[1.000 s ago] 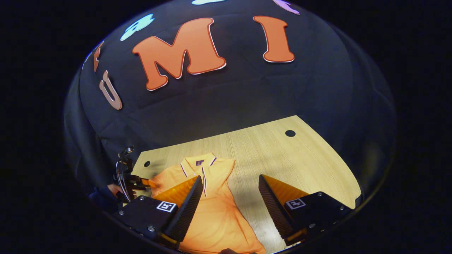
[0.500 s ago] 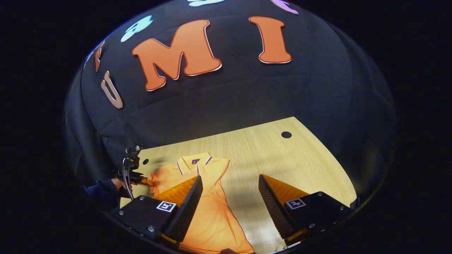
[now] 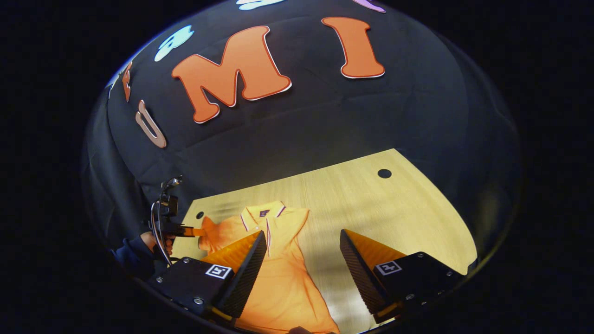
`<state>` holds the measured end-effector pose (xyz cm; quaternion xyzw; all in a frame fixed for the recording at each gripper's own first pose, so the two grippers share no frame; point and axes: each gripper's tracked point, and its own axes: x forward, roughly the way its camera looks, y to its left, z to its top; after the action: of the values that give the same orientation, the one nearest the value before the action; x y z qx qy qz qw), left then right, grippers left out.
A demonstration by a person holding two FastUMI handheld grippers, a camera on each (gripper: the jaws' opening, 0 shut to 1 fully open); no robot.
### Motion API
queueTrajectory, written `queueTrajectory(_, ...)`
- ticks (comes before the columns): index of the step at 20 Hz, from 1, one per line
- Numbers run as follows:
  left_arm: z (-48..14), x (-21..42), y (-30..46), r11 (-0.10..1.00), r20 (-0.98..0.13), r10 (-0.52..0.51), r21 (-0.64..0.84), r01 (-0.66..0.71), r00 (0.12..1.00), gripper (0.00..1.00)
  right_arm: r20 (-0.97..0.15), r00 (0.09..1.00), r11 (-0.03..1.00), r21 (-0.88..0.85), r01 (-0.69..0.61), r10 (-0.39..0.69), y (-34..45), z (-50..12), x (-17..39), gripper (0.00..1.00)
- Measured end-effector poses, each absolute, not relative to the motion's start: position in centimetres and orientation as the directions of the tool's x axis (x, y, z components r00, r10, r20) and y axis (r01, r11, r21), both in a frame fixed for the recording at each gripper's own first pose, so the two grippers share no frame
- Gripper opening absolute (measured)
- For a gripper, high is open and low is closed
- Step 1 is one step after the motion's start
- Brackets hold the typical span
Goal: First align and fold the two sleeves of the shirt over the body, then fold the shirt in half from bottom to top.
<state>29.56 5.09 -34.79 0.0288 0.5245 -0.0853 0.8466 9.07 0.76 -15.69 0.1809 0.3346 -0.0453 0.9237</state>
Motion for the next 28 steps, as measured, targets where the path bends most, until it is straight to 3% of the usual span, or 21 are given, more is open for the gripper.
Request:
queueTrajectory(5, -33.0, 29.2, -0.9, 0.960, -0.873, -0.204, -0.089, 0.266, 0.443, 0.13, -0.634, 0.772, 0.932, 0.306, 0.194, 0.047, 0.6, -15.7, 8.5, 0.96)
queueTrajectory(8, -32.3, 28.3, -4.3, 0.935, -0.855, -0.288, -0.154, 0.320, 0.431, 0.19, -0.632, 0.774, 0.924, 0.317, 0.212, 0.040, 0.0, -15.7, 7.9, 0.97)
queueTrajectory(9, -31.6, 28.3, -5.0, 0.927, -0.846, -0.308, -0.163, 0.338, 0.436, 0.26, -0.632, 0.774, 0.923, 0.315, 0.219, 0.032, -0.5, -15.6, 7.7, 0.96)
queueTrajectory(12, -30.4, 27.7, -5.8, 0.914, -0.823, -0.344, -0.184, 0.361, 0.452, 0.64, -0.619, 0.786, 0.922, 0.311, 0.229, 0.013, -0.7, -15.2, 7.8, 0.96)
queueTrajectory(14, -29.4, 27.5, -5.5, 0.917, -0.807, -0.342, -0.172, 0.361, 0.482, 0.82, -0.612, 0.791, 0.923, 0.307, 0.233, 0.004, -0.9, -15.0, 7.7, 0.96)
queueTrajectory(16, -28.4, 27.2, -4.8, 0.921, -0.792, -0.333, -0.158, 0.355, 0.512, 0.90, -0.610, 0.793, 0.922, 0.308, 0.235, 0.002, -0.6, -14.9, 7.5, 0.96)
queueTrajectory(21, -24.8, 26.1, -2.5, 0.924, -0.727, -0.359, -0.186, 0.334, 0.585, 0.99, -0.578, 0.815, 0.924, 0.294, 0.245, -0.032, 0.4, -13.7, 7.2, 0.97)
queueTrajectory(28, -18.2, 23.5, 1.0, 0.929, -0.598, -0.356, -0.145, 0.341, 0.718, 0.99, -0.507, 0.860, 0.941, 0.263, 0.214, -0.054, 3.4, -12.0, 6.9, 0.96)
